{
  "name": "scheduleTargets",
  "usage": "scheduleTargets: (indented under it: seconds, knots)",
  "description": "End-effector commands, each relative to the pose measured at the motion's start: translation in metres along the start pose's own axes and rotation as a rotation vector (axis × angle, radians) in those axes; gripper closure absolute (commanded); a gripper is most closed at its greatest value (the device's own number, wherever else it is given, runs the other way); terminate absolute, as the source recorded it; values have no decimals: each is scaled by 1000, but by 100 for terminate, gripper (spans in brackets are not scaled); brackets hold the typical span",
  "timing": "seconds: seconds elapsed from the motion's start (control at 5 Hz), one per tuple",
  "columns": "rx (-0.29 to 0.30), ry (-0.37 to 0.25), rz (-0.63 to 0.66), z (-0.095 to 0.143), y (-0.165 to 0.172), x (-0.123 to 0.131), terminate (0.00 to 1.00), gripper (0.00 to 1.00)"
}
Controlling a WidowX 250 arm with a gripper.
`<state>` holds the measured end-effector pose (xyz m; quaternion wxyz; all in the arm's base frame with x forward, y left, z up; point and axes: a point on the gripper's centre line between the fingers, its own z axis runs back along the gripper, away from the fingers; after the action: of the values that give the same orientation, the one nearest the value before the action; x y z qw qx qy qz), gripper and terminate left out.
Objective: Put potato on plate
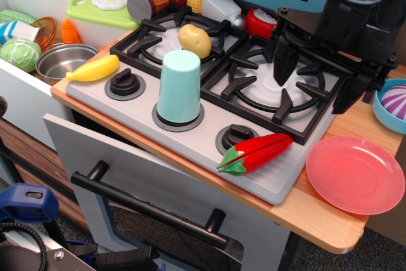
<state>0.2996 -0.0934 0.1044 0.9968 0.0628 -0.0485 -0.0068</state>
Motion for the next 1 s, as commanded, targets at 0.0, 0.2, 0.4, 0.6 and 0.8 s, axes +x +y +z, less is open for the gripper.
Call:
scheduleTargets:
  seconds: [0.0, 0.2, 0.4, 0.6, 0.8]
  knots:
    - [14, -64, -45, 21, 18, 35, 0, 0]
    - [36, -56, -107, 28, 42, 60, 0, 0]
    - [43, -45, -135, 28, 70, 72, 0, 0]
    - [137, -63, -163, 27, 108, 74, 0, 0]
    - [227, -109, -150, 19, 138, 72, 0, 0]
